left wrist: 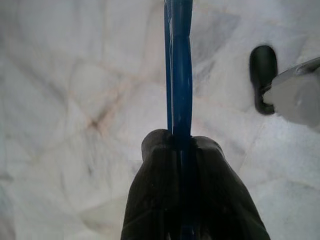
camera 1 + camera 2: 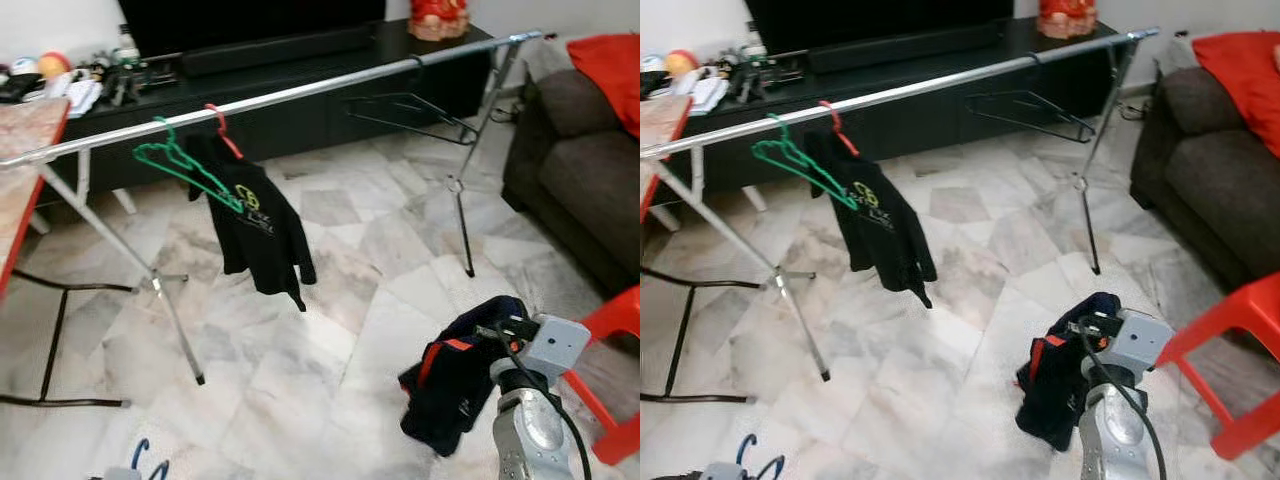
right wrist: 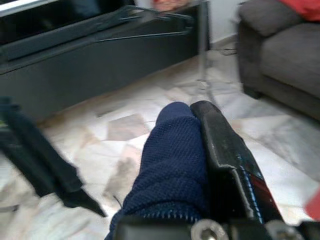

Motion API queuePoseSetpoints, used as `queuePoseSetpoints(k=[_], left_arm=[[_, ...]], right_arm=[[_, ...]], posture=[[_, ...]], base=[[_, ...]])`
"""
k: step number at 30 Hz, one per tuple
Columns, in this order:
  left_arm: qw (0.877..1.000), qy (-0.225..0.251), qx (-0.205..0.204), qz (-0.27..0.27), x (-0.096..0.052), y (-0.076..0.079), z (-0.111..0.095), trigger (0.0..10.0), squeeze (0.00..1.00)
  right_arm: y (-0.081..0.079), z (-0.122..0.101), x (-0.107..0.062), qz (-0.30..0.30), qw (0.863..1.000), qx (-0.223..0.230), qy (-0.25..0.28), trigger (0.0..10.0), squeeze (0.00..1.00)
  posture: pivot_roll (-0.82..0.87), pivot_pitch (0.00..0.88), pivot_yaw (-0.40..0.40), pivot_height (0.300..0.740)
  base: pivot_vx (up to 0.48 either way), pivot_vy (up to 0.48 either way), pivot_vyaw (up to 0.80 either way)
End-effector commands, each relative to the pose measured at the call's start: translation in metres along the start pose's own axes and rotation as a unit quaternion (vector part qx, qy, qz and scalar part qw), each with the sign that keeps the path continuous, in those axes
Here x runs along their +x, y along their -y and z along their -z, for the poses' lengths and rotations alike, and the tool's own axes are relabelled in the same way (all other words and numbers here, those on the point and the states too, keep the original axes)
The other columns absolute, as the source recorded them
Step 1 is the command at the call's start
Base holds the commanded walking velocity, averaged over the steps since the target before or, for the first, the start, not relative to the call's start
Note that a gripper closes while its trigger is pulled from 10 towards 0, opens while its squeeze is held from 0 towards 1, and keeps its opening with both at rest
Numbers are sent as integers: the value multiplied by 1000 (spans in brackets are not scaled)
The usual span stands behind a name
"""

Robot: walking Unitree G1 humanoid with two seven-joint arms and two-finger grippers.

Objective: Hang hanger

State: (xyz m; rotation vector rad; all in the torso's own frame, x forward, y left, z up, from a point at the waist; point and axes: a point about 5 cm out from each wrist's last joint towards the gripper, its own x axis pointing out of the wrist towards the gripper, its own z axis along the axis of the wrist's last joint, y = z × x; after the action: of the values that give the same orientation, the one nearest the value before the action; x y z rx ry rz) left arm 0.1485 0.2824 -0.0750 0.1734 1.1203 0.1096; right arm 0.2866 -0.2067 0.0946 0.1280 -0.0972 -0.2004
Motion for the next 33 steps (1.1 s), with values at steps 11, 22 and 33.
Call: queuePoseSetpoints(k=[11, 22, 33], left_arm=[[998, -59, -23, 5, -2, 28, 47, 10000, 0], [998, -59, -29, 2, -2, 27, 48, 10000, 0], [998, -49, -43, -1, -1, 26, 40, 10000, 0]], right_arm=[[0, -9, 5, 2, 1000, -4, 24, 10000, 0], [2, -12, 7, 5, 1000, -1, 29, 10000, 0], [5, -14, 13, 13, 1000, 7, 22, 10000, 0]], posture=[[-91, 44, 63, 740], [-97, 54, 59, 740], [-92, 121, 24, 740]], base=[[0, 0, 781], [0, 0, 781], [0, 0, 186]])
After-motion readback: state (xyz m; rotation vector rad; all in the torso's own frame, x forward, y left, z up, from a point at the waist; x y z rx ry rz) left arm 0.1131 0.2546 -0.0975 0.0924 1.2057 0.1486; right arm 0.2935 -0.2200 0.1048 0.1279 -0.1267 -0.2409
